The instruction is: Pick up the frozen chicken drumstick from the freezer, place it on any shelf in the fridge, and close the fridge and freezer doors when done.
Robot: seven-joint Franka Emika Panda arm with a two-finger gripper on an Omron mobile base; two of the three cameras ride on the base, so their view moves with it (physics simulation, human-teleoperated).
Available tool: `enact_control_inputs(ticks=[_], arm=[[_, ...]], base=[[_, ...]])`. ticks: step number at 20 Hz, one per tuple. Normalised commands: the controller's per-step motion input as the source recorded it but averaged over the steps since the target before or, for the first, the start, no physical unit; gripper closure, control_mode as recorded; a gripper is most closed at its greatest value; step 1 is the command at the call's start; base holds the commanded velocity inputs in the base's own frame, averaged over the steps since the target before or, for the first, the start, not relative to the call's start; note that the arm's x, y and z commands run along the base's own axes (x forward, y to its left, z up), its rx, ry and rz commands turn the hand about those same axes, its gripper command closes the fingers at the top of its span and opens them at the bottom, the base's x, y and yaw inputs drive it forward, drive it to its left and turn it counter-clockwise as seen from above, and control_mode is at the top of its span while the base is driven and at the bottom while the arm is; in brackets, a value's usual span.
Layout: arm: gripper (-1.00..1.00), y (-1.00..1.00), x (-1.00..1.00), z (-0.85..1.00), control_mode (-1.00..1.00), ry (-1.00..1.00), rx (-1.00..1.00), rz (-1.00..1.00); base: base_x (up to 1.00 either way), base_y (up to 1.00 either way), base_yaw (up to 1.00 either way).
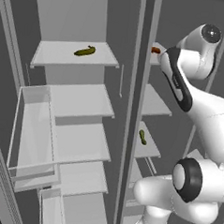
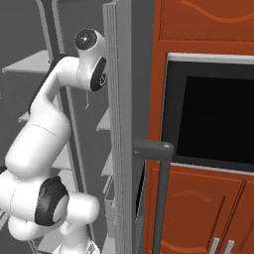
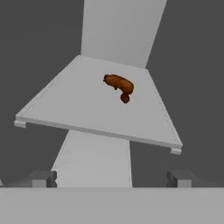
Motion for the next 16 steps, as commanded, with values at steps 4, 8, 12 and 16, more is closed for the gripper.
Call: enact_control_inputs(ticks=[4, 8, 12, 16], arm=[[-1.0, -0.03, 0.69, -0.13, -1.0, 0.0, 0.07, -0.09], [-1.0, -0.12, 0.69, -0.08, -1.0, 0.0, 0.09, -0.09], [-1.0, -0.21, 0.63, 0.0, -1.0, 0.06, 0.08, -0.1], [-1.0, -0.12, 0.42, 0.0, -1.0, 0.09, 0.06, -0.03]], base=[[0.0, 0.0, 0.0], [0.0, 0.0, 0.0], [0.0, 0.0, 0.0], [0.0, 0.0, 0.0]])
